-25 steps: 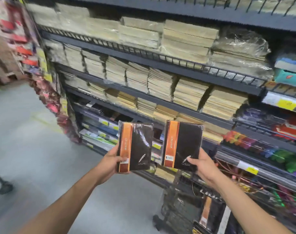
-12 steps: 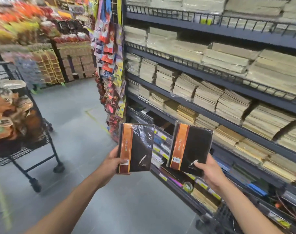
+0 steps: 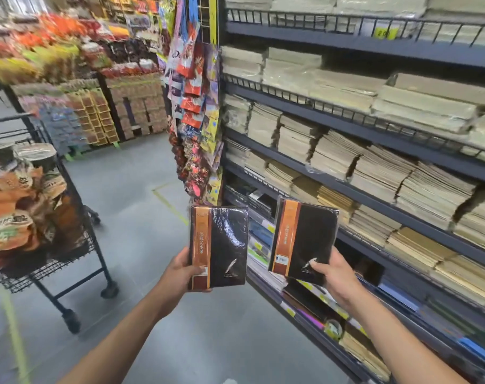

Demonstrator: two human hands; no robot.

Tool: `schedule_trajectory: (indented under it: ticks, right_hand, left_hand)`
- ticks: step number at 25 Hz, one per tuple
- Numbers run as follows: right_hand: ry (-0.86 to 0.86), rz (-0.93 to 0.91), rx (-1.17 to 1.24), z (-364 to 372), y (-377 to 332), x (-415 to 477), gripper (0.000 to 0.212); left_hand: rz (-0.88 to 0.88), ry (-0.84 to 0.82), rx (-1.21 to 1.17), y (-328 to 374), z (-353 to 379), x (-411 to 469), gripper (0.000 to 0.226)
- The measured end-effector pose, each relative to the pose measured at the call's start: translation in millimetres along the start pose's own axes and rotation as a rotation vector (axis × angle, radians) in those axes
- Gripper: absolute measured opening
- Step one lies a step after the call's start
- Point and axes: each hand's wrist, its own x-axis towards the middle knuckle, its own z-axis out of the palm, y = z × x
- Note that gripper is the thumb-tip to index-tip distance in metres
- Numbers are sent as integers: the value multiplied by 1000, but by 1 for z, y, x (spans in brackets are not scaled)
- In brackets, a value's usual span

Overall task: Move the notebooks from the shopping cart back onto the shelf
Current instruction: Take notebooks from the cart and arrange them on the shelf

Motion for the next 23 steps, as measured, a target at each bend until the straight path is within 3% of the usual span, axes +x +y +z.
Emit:
schedule_trajectory:
  ticks: [10, 23]
  right_hand:
    - [160, 2, -25, 18, -22, 91, 57]
    - [375, 17, 60, -35, -25, 113, 60]
  left_hand:
    - [-8, -152, 65, 52, 0, 140, 64]
    - [3, -377, 147, 73, 68, 264, 64]
